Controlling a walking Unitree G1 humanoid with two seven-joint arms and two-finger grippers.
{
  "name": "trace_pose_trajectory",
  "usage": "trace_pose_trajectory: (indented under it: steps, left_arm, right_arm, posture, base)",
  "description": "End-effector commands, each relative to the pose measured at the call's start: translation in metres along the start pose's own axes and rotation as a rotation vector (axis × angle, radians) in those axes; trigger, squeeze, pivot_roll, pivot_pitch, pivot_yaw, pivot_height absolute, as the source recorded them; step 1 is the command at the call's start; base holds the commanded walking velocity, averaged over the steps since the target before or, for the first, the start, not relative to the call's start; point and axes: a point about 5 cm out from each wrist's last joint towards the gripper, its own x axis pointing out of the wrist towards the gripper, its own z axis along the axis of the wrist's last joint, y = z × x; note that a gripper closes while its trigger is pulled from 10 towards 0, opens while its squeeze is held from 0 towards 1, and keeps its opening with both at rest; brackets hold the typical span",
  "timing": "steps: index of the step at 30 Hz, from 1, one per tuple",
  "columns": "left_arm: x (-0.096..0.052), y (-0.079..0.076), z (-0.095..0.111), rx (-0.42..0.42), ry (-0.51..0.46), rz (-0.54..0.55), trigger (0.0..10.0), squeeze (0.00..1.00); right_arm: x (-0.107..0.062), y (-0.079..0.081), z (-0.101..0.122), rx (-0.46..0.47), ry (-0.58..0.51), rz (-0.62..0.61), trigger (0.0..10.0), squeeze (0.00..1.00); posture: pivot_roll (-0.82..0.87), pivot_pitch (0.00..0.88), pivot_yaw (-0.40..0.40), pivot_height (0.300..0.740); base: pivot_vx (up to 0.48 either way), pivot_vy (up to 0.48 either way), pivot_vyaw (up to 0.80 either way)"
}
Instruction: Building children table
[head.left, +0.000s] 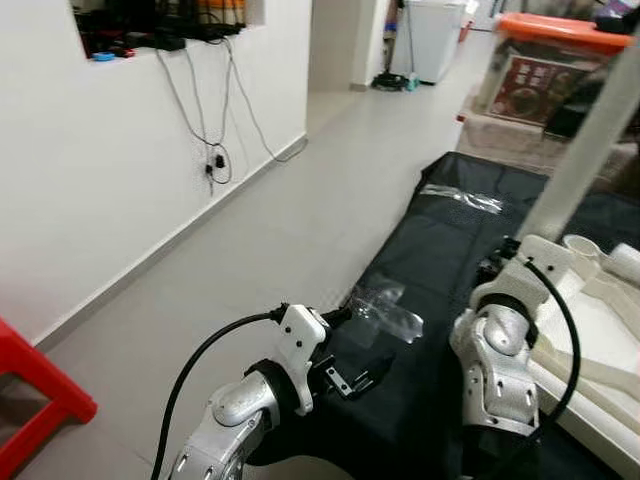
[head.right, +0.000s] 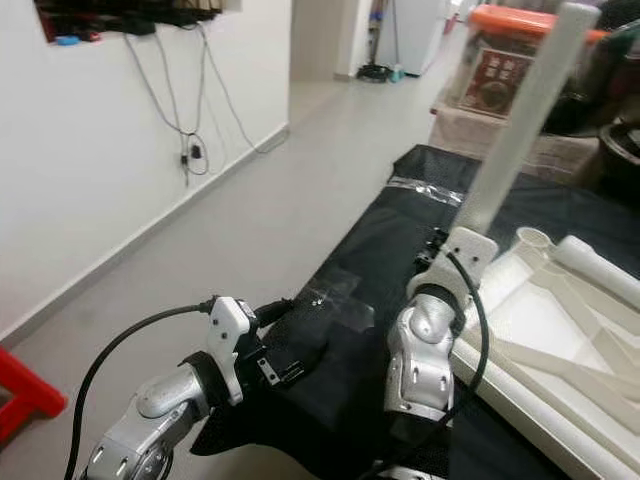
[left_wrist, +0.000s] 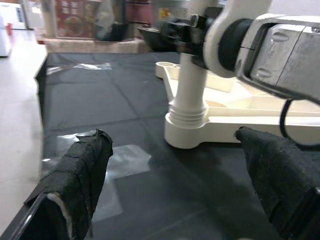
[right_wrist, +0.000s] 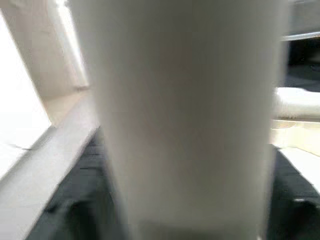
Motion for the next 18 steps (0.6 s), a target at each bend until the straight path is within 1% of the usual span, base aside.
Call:
trace_pose_trajectory:
  steps: [1, 2, 3, 4, 5, 7, 8, 9, 10, 11, 13, 14, 15, 16, 18]
  left_arm:
    - [0.000, 0.000, -0.002, 0.007, 0.007, -0.006, 10.0, 0.00]
    - [-0.001, 0.001, -0.002, 0.008, 0.006, -0.006, 10.0, 0.00]
    - [-0.001, 0.001, -0.002, 0.008, 0.006, -0.006, 10.0, 0.00]
    - [-0.001, 0.001, -0.003, 0.008, 0.007, -0.006, 10.0, 0.00]
    - [-0.001, 0.001, -0.003, 0.008, 0.007, -0.006, 10.0, 0.00]
    - [0.000, 0.002, -0.004, 0.006, 0.008, -0.007, 10.0, 0.00]
    - [0.000, 0.002, -0.004, 0.006, 0.008, -0.007, 10.0, 0.00]
    - [0.000, 0.002, -0.004, 0.006, 0.009, -0.009, 10.0, 0.00]
    - [0.000, 0.002, -0.004, 0.006, 0.009, -0.009, 10.0, 0.00]
    - [0.001, 0.002, -0.004, 0.006, 0.009, -0.010, 10.0, 0.00]
    - [0.002, 0.002, -0.005, 0.007, 0.009, -0.013, 10.0, 0.00]
    - [0.002, 0.002, -0.005, 0.007, 0.009, -0.013, 10.0, 0.00]
    - [0.003, 0.002, -0.005, 0.008, 0.008, -0.014, 10.0, 0.00]
    - [0.003, 0.002, -0.005, 0.008, 0.008, -0.014, 10.0, 0.00]
    - [0.004, 0.002, -0.005, 0.010, 0.006, -0.017, 10.0, 0.00]
  right_arm:
    - [-0.002, 0.006, -0.003, 0.022, -0.001, 0.039, 10.0, 1.00]
    - [0.001, 0.008, -0.001, 0.033, -0.026, 0.117, 10.0, 0.51]
    - [0.001, 0.008, -0.001, 0.033, -0.026, 0.117, 10.0, 0.51]
    - [0.006, 0.008, 0.000, 0.061, -0.027, 0.201, 10.0, 0.00]
    - [0.006, 0.008, 0.000, 0.061, -0.027, 0.201, 10.0, 0.00]
    - [0.016, 0.003, -0.001, 0.084, 0.020, 0.472, 10.0, 0.00]
    - [0.016, 0.003, -0.001, 0.084, 0.020, 0.472, 10.0, 0.00]
    - [0.017, 0.001, -0.001, 0.074, 0.064, 0.647, 10.0, 0.00]
    - [0.017, 0.001, -0.001, 0.074, 0.064, 0.647, 10.0, 0.00]
    - [0.015, -0.001, -0.001, 0.062, 0.106, 0.788, 10.0, 0.00]
    - [0.010, -0.003, -0.001, 0.022, 0.185, 1.022, 10.0, 0.00]
    - [0.010, -0.003, -0.001, 0.022, 0.185, 1.022, 10.0, 0.00]
    - [0.008, -0.003, -0.001, 0.005, 0.208, 1.098, 10.0, 0.00]
    - [0.008, -0.003, -0.001, 0.005, 0.208, 1.098, 10.0, 0.00]
    - [0.003, 0.002, 0.003, -0.044, 0.240, 1.307, 10.0, 0.00]
  posture:
    - [0.17, 0.000, -0.051, 0.740]
    - [0.17, 0.000, -0.053, 0.740]
    - [0.17, 0.000, -0.053, 0.740]
    - [0.17, 0.000, -0.053, 0.740]
    - [0.17, 0.000, -0.053, 0.740]
    - [0.16, 0.000, -0.048, 0.740]
    - [0.16, 0.000, -0.048, 0.740]
    - [0.16, 0.000, -0.048, 0.740]
    - [0.16, 0.000, -0.048, 0.740]
    - [0.16, 0.000, -0.046, 0.740]
    - [0.16, 0.000, -0.049, 0.740]
    - [0.16, 0.000, -0.049, 0.740]
    - [0.16, 0.000, -0.049, 0.740]
    - [0.16, 0.000, -0.049, 0.740]
    - [0.17, 0.000, -0.055, 0.740]
  base:
    - [0.000, 0.000, 0.00]
    - [0.000, 0.000, 0.00]
    - [0.000, 0.000, 0.00]
    - [0.000, 0.000, 0.00]
    - [0.000, 0.000, 0.00]
    - [0.000, 0.000, 0.00]
    - [0.000, 0.000, 0.00]
    - [0.000, 0.000, 0.00]
    - [0.000, 0.000, 0.00]
    - [0.000, 0.000, 0.00]
    - [0.000, 0.000, 0.00]
    - [0.000, 0.000, 0.00]
    - [0.000, 0.000, 0.00]
    - [0.000, 0.000, 0.00]
    - [0.000, 0.000, 0.00]
